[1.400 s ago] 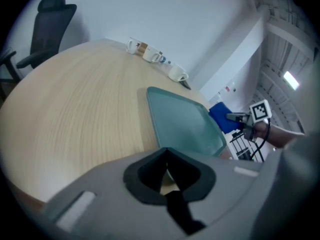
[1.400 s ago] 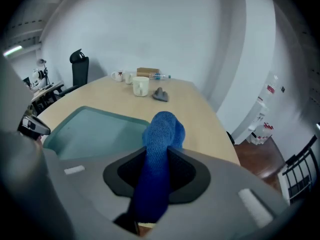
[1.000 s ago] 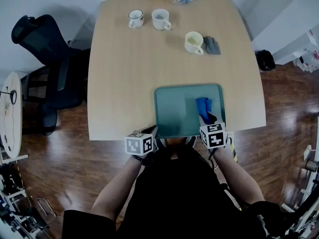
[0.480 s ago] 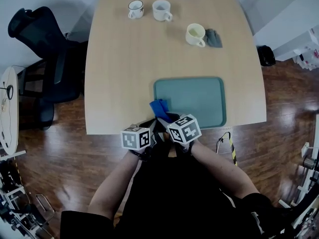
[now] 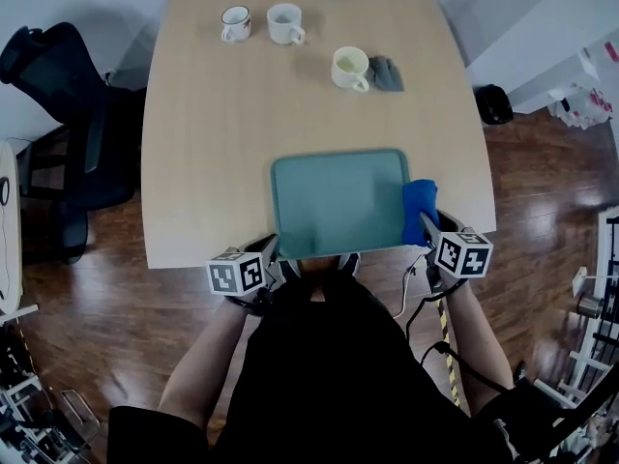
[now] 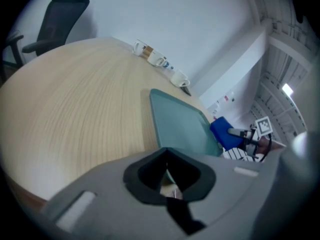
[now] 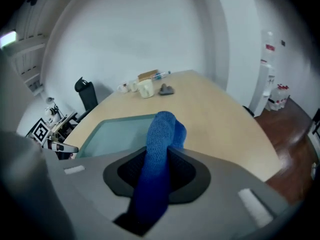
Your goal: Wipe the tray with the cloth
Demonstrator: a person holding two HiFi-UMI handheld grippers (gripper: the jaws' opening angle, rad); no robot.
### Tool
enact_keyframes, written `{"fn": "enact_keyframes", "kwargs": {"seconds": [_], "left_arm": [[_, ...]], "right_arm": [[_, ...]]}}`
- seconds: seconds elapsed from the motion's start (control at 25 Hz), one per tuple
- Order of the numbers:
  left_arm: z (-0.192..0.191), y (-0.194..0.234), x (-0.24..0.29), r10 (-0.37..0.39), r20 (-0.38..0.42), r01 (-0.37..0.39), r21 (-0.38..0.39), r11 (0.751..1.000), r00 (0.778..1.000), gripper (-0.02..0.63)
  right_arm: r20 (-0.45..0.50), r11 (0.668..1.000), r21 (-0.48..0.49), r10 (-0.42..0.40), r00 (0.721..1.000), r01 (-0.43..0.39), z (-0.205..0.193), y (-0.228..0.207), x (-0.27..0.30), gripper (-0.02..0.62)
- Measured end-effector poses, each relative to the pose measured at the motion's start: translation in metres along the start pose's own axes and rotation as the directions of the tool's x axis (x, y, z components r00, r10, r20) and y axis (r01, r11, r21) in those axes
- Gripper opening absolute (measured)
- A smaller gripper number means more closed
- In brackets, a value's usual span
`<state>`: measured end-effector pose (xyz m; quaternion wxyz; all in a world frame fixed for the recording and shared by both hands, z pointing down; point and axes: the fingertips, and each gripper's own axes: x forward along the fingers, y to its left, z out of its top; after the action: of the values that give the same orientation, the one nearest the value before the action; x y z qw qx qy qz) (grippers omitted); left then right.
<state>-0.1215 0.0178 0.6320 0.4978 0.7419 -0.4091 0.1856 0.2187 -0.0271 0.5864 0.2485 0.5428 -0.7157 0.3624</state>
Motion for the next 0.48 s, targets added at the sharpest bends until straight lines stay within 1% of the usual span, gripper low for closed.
{"fn": "enact_keyframes", "kwargs": {"seconds": [0.08,0.12,0.2,0.32,0.4,0.48], "left_arm": [[0.000,0.001,-0.001,0.018,0.004,-0.018,0.003,1.000,1.000,0.003],[0.000,0.001,-0.001,0.019,0.005,-0.019,0.002,1.000,1.000,0.003],[-0.002,-0.002,0.001,0.011,-0.001,-0.011,-0.001,1.000,1.000,0.003],[-0.002,-0.004,0.003,0.013,-0.011,-0.013,0.007,1.000,1.000,0.003],[-0.002,-0.005,0.003,0.015,-0.010,-0.015,0.007,1.000,1.000,0.003],[-0.001,-0.005,0.003,0.014,-0.003,-0.014,0.002,1.000,1.000,0.003]], "right_arm": [[0.005,1.000,0.002,-0.027,1.000,0.027,-0.002,-0.017,-0.009,0.107],[-0.007,1.000,-0.013,-0.024,1.000,0.024,-0.006,-0.015,-0.006,0.107],[-0.044,0.997,-0.074,-0.004,0.999,0.000,-0.019,0.003,0.006,0.107],[-0.113,0.981,-0.187,0.038,0.993,-0.058,-0.045,0.056,0.031,0.107],[-0.141,0.960,-0.265,0.060,0.988,-0.096,-0.059,0.099,0.044,0.107],[-0.154,0.938,-0.312,0.109,0.982,-0.153,-0.066,0.143,0.053,0.107]]}}
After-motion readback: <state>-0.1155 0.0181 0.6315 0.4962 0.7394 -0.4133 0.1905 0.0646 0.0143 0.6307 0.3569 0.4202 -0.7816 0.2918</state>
